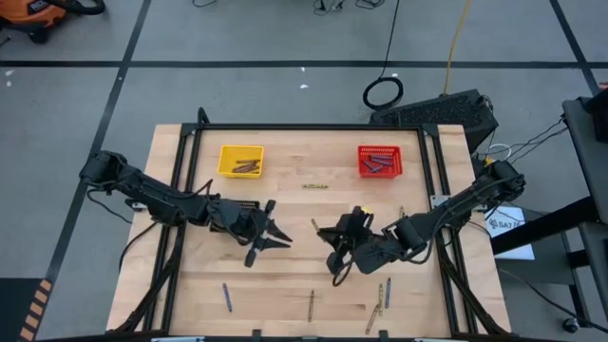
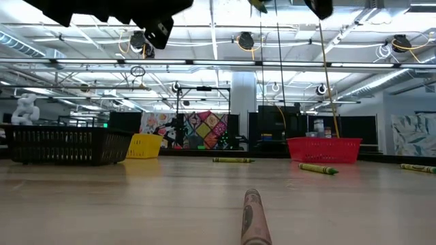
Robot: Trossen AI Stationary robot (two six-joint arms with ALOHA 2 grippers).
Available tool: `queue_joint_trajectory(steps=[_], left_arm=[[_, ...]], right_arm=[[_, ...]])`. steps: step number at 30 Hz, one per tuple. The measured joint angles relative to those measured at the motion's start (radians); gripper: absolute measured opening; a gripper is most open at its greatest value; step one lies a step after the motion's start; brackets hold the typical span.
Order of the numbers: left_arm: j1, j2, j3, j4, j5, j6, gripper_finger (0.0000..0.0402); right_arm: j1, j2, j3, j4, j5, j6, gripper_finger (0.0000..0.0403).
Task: Sort crayons
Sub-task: Put the green crayon into the black bin
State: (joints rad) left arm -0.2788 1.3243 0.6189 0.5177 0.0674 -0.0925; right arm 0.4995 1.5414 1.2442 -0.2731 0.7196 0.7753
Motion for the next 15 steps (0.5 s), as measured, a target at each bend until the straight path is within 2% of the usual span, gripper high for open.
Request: queue_joint_trajectory(steps=[5,10,15], left_arm=[[0.001,0.0,0.0,0.002,0.048,0.007,0.0066],[0.015,0.0,0.0,0.061,-0.025,0.02,0.0066],[0.033,0.0,0.0,0.12,-0.036,-0.005,0.0066]], right_arm=[[0.0,0.0,0.0,0.102,-0.07,-0.125,0.0008],[0.0,0.013,0.0,0.164,-0.096,-0.203,0.0008],[-0.006,0.052,0.0,0.226,-0.124,-0.255,0.0008]])
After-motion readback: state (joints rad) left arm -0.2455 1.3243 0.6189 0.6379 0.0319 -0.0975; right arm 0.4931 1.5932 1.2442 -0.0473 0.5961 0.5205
